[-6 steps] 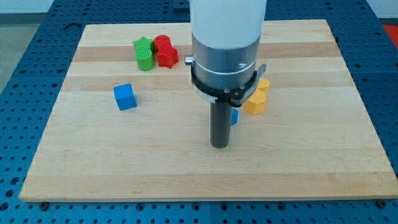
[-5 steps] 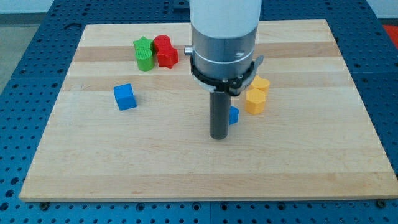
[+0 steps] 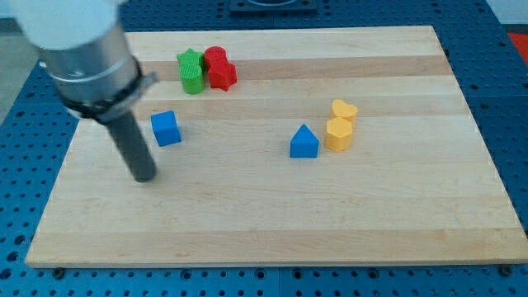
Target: Move the blue cube to the left side of the yellow hexagon
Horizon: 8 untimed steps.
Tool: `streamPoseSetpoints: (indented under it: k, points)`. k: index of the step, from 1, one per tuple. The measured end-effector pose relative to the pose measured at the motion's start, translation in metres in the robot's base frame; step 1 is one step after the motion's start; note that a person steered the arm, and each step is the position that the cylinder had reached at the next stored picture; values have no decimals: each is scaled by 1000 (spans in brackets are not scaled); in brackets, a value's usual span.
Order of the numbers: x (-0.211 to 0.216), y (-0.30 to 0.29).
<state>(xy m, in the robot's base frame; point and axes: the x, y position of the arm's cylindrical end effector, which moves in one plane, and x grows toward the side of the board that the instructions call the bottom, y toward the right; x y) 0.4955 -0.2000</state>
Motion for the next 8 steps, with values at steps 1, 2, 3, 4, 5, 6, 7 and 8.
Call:
streamPoseSetpoints:
  k: [1, 2, 3, 4, 5, 6, 7, 8]
  points:
    - [-38, -27]
    - [-65, -24]
    - [-66, 19]
    - [-66, 75]
    - [-66, 122]
    - [-66, 137]
    - [-64, 109]
    - [-47, 102]
